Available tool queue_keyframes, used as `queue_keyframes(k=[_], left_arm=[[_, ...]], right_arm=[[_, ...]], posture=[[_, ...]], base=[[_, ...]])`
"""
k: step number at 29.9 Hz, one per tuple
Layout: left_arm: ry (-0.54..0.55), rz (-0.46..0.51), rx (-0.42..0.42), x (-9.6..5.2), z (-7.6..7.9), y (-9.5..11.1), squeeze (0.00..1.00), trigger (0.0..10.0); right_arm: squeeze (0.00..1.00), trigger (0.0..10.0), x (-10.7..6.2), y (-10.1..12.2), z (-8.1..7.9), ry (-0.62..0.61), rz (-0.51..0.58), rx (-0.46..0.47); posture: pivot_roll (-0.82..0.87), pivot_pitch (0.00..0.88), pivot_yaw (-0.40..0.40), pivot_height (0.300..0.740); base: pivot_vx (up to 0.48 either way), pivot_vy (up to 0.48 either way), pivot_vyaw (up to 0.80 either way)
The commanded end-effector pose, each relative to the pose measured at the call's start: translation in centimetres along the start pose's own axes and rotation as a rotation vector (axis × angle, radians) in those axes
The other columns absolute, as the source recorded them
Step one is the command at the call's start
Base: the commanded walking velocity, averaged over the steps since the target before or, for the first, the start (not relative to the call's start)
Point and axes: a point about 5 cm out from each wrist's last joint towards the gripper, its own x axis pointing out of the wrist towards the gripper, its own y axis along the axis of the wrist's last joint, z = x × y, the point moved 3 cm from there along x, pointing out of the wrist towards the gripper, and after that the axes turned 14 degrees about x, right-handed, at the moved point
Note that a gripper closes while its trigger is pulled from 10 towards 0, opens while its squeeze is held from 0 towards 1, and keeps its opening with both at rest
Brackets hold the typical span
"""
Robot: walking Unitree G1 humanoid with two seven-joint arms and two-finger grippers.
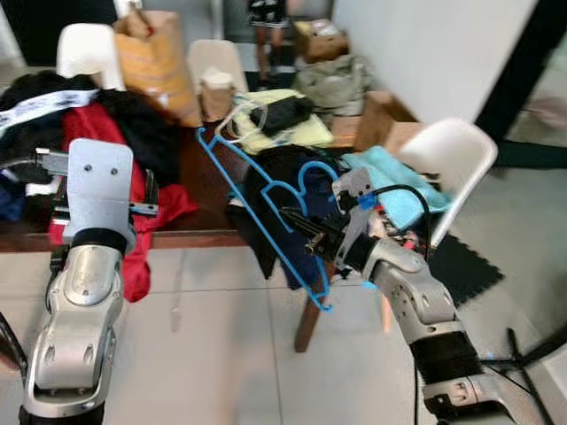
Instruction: Hang hanger
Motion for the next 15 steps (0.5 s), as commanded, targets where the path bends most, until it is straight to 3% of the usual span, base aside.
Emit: queue_keyframes(k=[1, 4, 7, 9, 11, 15], left_arm=[[0.051, 0.035, 0.036, 0.4, -1.2, 0.6, 0.0, 10.0], [0.112, 0.081, 0.084, 1.2, -2.6, 1.8, 0.0, 10.0], [0.121, 0.087, 0.091, 1.3, -2.8, 2.0, 0.0, 10.0], [0.175, 0.086, 0.088, 1.5, -4.0, 2.2, 0.0, 10.0], [0.224, 0.064, 0.104, 1.6, -5.3, 1.7, 0.0, 10.0], [0.262, 0.034, 0.123, 1.5, -6.4, 1.1, 0.0, 10.0]], right_arm=[[0.0, 10.0, 0.1, 0.5, 0.1, -0.007, 0.021, -0.02], [0.0, 10.0, 0.3, 0.7, 0.0, 0.0, 0.028, -0.021], [0.0, 10.0, 0.3, 0.7, 0.0, 0.001, 0.029, -0.021], [0.0, 10.0, 0.3, 0.9, -0.2, 0.003, 0.039, -0.021], [0.0, 10.0, 0.2, 1.2, -0.1, 0.002, 0.045, -0.031], [0.0, 10.0, 0.1, 1.6, 0.1, -0.008, 0.062, -0.037]], posture=[[0.07, 0.043, -0.079, 0.74], [0.07, 0.042, -0.078, 0.74], [0.07, 0.042, -0.078, 0.74], [0.06, 0.041, -0.074, 0.74], [0.06, 0.041, -0.074, 0.74], [0.07, 0.044, -0.074, 0.74]], base=[[0.48, 0.0, 0.0], [0.48, 0.0, 0.0], [0.48, 0.0, 0.0], [0.48, 0.0, 0.0], [0.48, 0.0, 0.0], [0.48, 0.0, 0.2]])
